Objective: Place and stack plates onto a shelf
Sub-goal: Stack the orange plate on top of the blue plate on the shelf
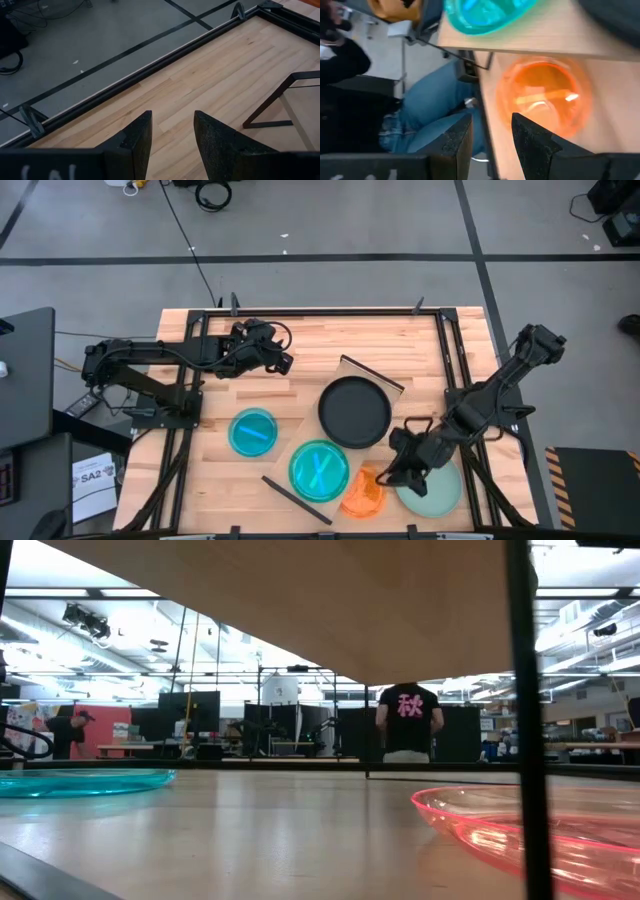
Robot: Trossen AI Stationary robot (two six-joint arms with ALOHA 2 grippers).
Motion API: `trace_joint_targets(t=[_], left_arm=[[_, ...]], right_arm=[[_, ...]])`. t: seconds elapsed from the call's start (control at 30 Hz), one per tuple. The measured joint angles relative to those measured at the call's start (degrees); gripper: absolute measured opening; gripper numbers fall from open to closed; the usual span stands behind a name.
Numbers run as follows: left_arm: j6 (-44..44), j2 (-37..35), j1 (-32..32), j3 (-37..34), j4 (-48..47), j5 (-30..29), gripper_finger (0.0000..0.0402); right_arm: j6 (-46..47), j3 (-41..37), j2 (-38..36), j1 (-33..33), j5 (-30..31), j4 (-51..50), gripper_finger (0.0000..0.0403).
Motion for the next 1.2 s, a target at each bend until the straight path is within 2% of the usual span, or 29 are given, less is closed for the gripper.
trace_joint_targets(t=[0.2, 0.6, 0.87, 1.07, 1.2], left_arm=[[0.00, 0.00, 0.00, -0.01, 0.01, 0.00, 0.0153], [0.00, 0.00, 0.00, -0.01, 0.01, -0.01, 0.0153], [0.00, 0.00, 0.00, -0.01, 0.01, 0.01, 0.0153], [0.00, 0.00, 0.00, -0.01, 0.04, 0.01, 0.0153], [0.00, 0.00, 0.00, -0.01, 0.06, 0.00, 0.0153]], right_arm=[[3.81, 1.39, 6.39, 2.55, -0.18, 2.14, 0.0142], [3.78, 17.71, 20.52, 3.79, 1.31, -18.96, 0.0142], [2.66, 18.37, 27.26, 2.68, -0.02, -22.90, 0.0142], [2.50, 17.73, 28.11, 1.37, 0.01, -25.42, 0.0142], [2.42, 16.92, 28.07, 1.24, 2.42, -25.88, 0.0142]])
